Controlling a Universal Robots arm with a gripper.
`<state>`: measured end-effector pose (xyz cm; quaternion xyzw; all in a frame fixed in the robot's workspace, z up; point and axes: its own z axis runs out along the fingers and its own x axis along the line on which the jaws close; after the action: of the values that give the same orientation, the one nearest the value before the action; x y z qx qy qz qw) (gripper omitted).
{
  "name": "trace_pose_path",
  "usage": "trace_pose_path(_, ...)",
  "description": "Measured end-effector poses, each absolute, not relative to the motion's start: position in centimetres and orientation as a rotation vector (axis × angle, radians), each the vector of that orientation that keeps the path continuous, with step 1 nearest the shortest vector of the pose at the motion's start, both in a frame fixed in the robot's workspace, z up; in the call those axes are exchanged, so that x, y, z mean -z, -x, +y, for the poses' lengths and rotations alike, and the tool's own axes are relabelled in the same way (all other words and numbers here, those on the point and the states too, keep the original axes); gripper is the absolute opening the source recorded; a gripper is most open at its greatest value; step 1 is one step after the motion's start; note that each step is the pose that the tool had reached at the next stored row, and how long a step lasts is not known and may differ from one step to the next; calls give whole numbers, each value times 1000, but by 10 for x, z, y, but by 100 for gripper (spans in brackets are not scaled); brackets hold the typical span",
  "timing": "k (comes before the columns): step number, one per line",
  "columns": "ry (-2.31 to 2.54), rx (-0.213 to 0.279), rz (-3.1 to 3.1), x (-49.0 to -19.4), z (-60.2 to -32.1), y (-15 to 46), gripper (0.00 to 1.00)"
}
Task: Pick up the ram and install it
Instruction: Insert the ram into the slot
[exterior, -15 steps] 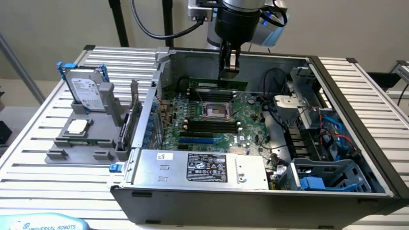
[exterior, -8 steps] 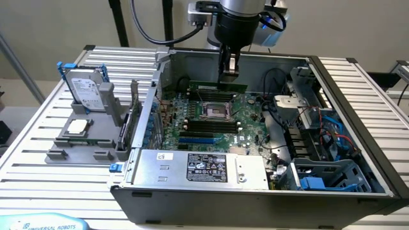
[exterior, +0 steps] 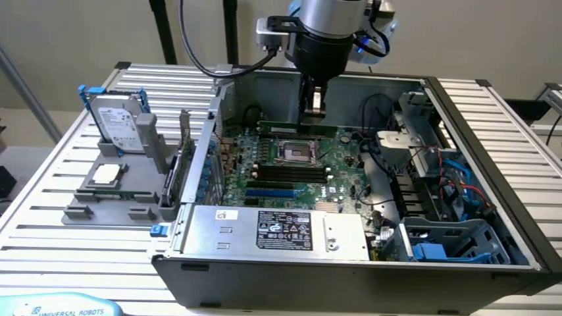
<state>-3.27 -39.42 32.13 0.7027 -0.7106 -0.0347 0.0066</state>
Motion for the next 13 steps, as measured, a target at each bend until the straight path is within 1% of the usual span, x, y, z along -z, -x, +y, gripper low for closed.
trace_pose_path(13, -2198, 108, -2223, -298, -394, 33, 13)
